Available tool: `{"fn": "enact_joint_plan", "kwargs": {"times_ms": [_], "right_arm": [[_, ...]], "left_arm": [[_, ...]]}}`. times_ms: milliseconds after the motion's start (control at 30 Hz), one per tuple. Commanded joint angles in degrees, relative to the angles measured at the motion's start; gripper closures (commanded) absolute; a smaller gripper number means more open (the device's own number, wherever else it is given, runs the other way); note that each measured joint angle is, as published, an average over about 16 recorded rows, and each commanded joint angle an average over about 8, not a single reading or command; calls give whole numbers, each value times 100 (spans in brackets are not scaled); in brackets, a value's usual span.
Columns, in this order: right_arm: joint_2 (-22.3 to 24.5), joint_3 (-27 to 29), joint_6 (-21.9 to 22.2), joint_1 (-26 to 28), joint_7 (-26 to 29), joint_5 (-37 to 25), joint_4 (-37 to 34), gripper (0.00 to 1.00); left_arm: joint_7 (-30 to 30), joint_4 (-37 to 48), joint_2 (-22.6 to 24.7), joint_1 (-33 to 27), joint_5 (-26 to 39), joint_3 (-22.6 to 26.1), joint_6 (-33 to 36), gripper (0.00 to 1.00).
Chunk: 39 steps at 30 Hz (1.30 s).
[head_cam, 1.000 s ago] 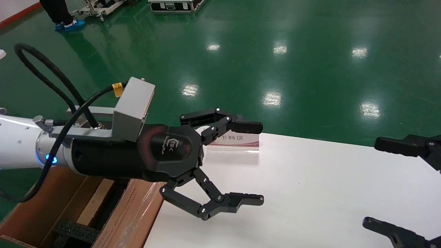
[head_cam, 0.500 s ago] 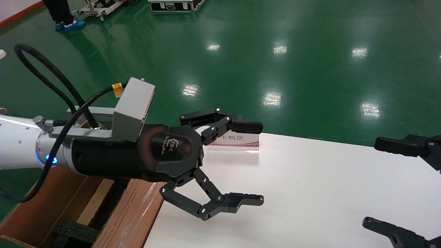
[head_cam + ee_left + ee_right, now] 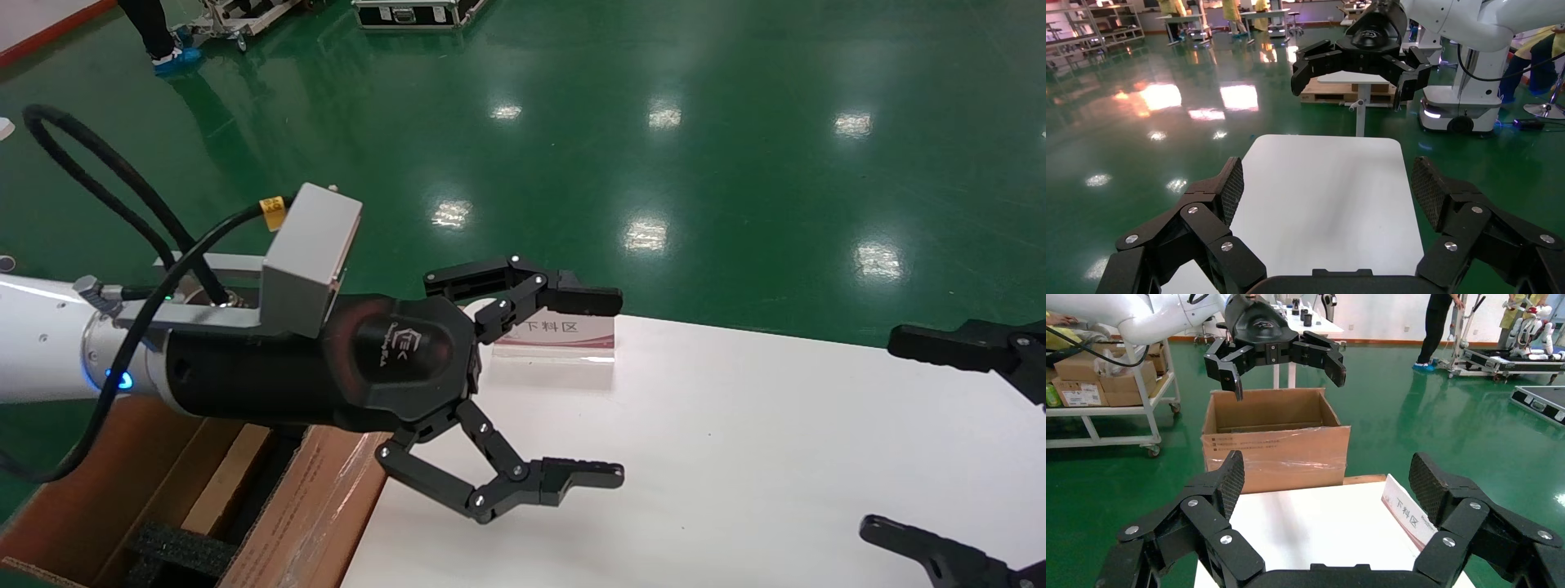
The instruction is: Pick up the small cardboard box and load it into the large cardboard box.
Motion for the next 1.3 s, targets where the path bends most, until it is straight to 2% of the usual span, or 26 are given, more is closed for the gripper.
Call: {"fn": "enact_joint_plan", "kwargs": {"times_ms": [33,1300], "right_arm": [[0,0,0,0,0,0,0,0],[0,1,0,-2,1,-1,0,0]], "left_arm": [[6,0,0,7,-5,-9,4,0],[16,8,-2,8,-16,-6,5,0]]}}
